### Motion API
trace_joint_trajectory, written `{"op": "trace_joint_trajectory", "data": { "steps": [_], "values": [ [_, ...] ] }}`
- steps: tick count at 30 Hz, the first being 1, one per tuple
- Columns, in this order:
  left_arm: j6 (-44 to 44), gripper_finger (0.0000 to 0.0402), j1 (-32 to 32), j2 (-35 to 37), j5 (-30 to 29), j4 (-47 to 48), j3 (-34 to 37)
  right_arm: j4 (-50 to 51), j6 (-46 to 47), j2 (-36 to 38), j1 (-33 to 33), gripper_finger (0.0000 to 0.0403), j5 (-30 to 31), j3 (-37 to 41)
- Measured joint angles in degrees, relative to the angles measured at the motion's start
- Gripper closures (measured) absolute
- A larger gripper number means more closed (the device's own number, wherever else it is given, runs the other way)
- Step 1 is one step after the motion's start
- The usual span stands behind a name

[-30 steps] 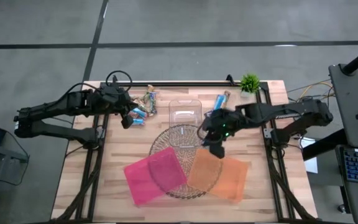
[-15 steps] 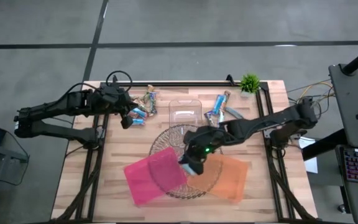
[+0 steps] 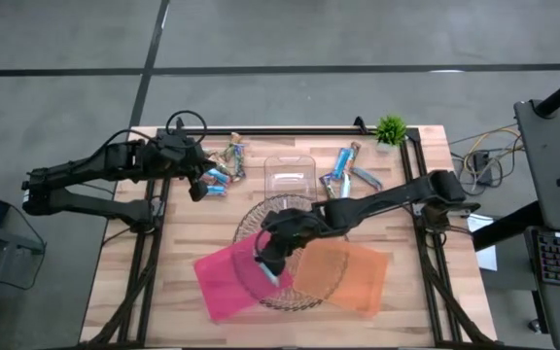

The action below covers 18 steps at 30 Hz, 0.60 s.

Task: Pick and place Granola Bars by type
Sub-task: Put the red granola bar into the red bin

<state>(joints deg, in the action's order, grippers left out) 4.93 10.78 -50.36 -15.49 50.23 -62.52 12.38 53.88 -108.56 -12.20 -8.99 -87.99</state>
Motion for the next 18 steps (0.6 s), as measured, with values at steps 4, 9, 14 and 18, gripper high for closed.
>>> {"op": "trace_joint_trajectory", "data": {
  "steps": [4, 9, 14, 18],
  "values": [
    [0.0, 0.0401, 0.01, 0.03, 0.17, -0.01, 0.0, -0.71, 3.92, -1.34, 0.54, 0.0364, -0.02, -0.04],
    [0.0, 0.0401, -0.01, 0.03, 0.66, 0.03, 0.0, -0.81, 7.37, -2.73, 1.17, 0.0364, 0.15, -0.02],
    [-0.25, 0.0401, -0.01, 0.03, 0.65, 0.01, 0.0, -0.76, 7.53, -2.94, 1.19, 0.0364, 0.09, -0.02],
    [-0.31, 0.0401, -0.01, 0.03, 0.64, 0.01, 0.0, -0.76, 7.22, -2.94, 1.28, 0.0364, 0.12, 0.0]
  ]
}}
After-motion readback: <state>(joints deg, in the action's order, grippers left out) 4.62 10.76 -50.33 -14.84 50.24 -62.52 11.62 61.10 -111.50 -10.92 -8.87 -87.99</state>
